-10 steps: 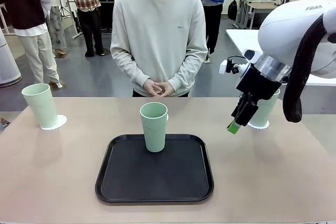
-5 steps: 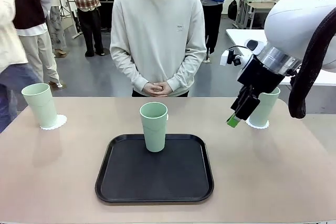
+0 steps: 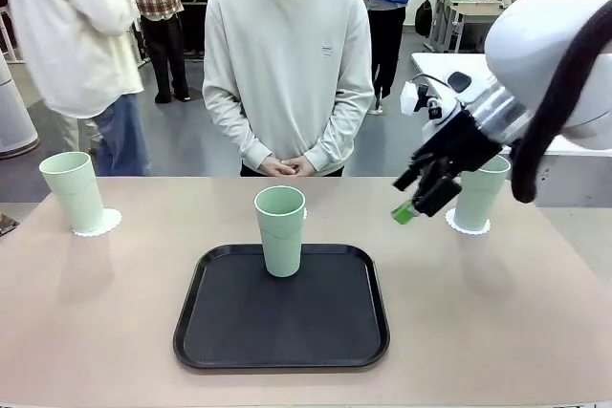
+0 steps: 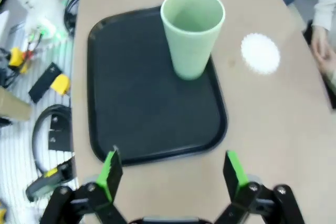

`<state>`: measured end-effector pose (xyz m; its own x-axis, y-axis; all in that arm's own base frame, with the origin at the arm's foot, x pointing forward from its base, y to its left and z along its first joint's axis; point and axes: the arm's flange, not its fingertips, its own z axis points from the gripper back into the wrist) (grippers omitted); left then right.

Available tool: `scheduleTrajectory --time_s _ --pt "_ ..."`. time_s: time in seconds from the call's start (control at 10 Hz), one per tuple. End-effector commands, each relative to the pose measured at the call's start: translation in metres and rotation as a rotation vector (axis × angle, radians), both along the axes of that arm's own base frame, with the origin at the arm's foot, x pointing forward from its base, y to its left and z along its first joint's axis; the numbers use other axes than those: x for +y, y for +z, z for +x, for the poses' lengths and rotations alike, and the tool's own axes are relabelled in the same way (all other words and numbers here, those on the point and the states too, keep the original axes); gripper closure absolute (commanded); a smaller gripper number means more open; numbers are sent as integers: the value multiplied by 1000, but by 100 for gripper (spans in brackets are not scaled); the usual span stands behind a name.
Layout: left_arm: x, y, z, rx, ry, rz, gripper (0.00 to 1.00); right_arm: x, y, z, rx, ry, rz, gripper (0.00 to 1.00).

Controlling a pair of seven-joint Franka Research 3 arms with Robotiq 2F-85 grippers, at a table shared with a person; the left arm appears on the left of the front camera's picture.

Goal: Place coasters on the table and set cups on them.
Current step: Take one Reusable plastic cup from the Flat Tray and place it on a coaster set by the human.

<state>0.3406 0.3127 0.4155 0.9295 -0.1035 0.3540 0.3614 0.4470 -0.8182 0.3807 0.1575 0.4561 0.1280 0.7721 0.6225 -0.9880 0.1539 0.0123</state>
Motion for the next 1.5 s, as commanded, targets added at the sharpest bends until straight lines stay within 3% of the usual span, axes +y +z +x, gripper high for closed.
scheduleTrajectory --time_s 0.0,0.2,0.5,1.0,1.2,1.3,1.4 --pt "0 1 -2 -5 1 1 0 16 -66 28 -85 318 390 0" --pt "0 1 -2 -5 1 1 0 23 -98 40 -130 288 571 0" --pt "0 1 -2 -5 1 1 0 22 -124 39 -82 188 642 0" --pt "0 1 -2 -5 1 1 0 31 -157 39 -42 118 603 0" --pt "0 1 -2 -5 1 1 0 36 -162 43 -6 11 567 0" --pt "0 1 -2 -5 1 1 0 39 -155 43 105 -32 508 0" --pt "0 1 -2 -5 1 1 0 27 -160 35 -28 96 577 0"
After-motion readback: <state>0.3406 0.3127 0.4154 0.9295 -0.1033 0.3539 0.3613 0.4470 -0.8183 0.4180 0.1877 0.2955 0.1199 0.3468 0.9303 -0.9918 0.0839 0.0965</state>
